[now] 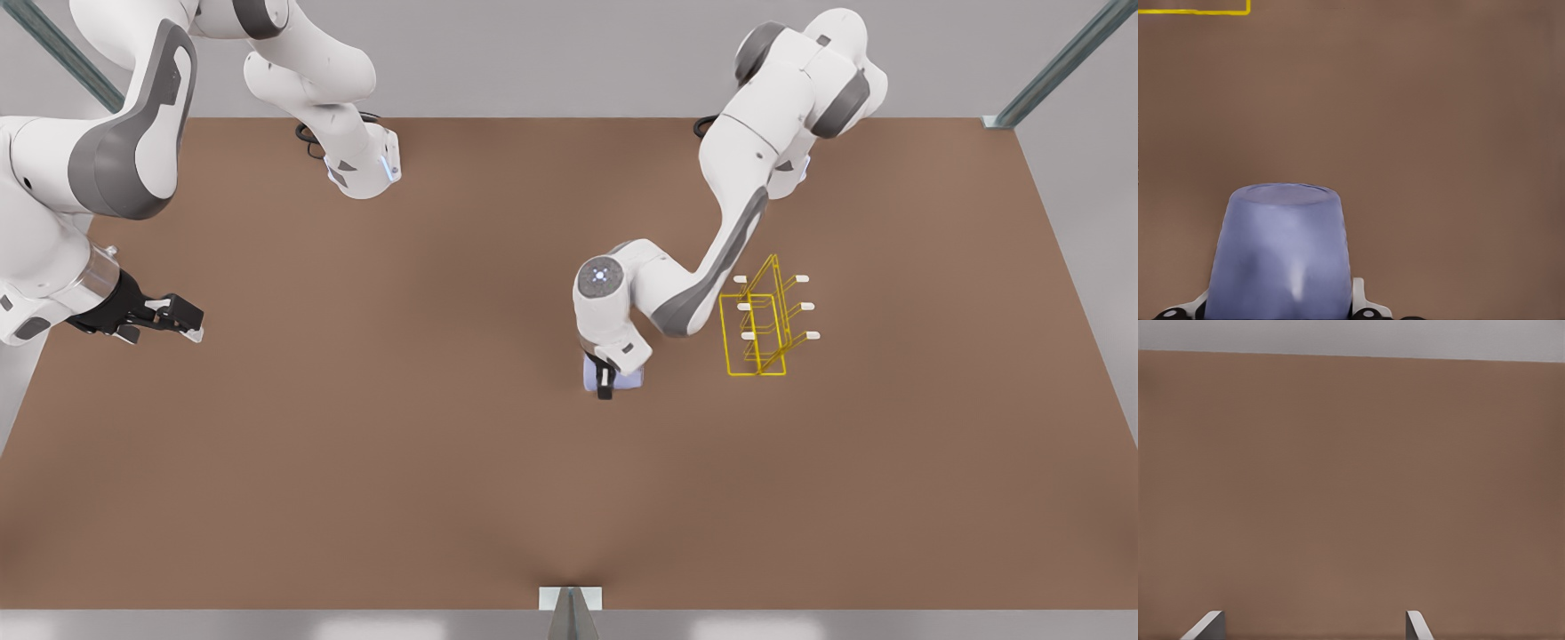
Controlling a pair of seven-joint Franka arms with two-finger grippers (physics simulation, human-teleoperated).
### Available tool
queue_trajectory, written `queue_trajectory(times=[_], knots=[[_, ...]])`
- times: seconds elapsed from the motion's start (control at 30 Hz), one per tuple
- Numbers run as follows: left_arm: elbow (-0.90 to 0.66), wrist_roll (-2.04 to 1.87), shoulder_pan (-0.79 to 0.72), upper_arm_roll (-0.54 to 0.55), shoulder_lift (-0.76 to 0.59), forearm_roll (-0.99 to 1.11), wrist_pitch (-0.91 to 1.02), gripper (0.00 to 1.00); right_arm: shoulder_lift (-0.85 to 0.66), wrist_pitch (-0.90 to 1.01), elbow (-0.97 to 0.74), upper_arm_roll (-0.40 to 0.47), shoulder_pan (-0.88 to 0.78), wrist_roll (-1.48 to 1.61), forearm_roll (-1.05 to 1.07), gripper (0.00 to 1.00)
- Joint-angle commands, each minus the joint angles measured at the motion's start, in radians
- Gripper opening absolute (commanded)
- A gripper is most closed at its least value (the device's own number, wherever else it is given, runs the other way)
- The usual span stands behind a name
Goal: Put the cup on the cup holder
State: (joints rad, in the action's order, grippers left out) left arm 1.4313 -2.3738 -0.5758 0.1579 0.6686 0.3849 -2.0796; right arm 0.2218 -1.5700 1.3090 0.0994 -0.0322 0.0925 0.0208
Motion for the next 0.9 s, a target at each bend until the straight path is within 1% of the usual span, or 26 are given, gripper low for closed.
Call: queue_trajectory(times=[0.0,0.07,0.13,0.17,0.27,0.37,0.4,0.43,0.53,0.63,0.77,0.87], knots=[[-0.028,0.070,-0.004,0.008,-0.023,0.201,0.521,0.79,-0.001,-0.001,-0.001,0.000,0.000,0.000,0.001,1.00],[-0.029,0.071,-0.038,0.008,-0.066,0.307,0.676,0.79,-0.002,-0.001,-0.001,0.000,0.000,0.000,0.001,1.00],[-0.043,0.146,-0.078,0.008,-0.075,0.431,0.861,0.79,-0.001,-0.001,-0.001,0.000,0.000,0.000,0.001,1.00],[-0.061,0.222,-0.107,0.008,-0.070,0.528,0.992,0.79,-0.001,-0.001,-0.001,0.000,0.000,0.000,0.001,1.00],[-0.051,0.331,-0.136,0.008,-0.058,0.729,1.190,0.79,-0.001,-0.001,-0.001,0.000,0.000,0.000,0.001,1.00],[-0.043,0.308,-0.151,0.000,-0.006,0.770,1.242,0.79,-0.001,-0.001,-0.001,0.000,0.000,0.000,0.001,1.00],[0.012,0.286,-0.150,-0.001,-0.003,0.796,1.245,0.79,-0.001,-0.001,-0.001,0.000,0.000,0.000,0.001,1.00],[0.012,0.271,-0.151,-0.001,0.011,0.798,1.245,0.79,-0.001,-0.001,-0.001,0.000,0.000,0.000,0.001,1.00],[0.009,0.243,-0.148,-0.006,0.054,0.801,1.233,0.79,-0.001,-0.001,-0.001,0.000,0.000,0.000,0.001,1.00],[0.001,0.254,-0.142,-0.034,0.069,0.873,1.221,0.80,-0.001,-0.001,-0.001,0.000,-0.002,0.000,0.001,1.00],[0.011,0.245,-0.136,-0.070,0.086,0.870,1.170,0.80,-0.001,-0.002,-0.001,0.000,0.000,0.000,0.001,1.00],[0.027,0.239,-0.136,-0.070,0.097,0.858,1.168,0.80,-0.001,-0.002,-0.001,0.000,0.000,0.000,0.001,1.00]])
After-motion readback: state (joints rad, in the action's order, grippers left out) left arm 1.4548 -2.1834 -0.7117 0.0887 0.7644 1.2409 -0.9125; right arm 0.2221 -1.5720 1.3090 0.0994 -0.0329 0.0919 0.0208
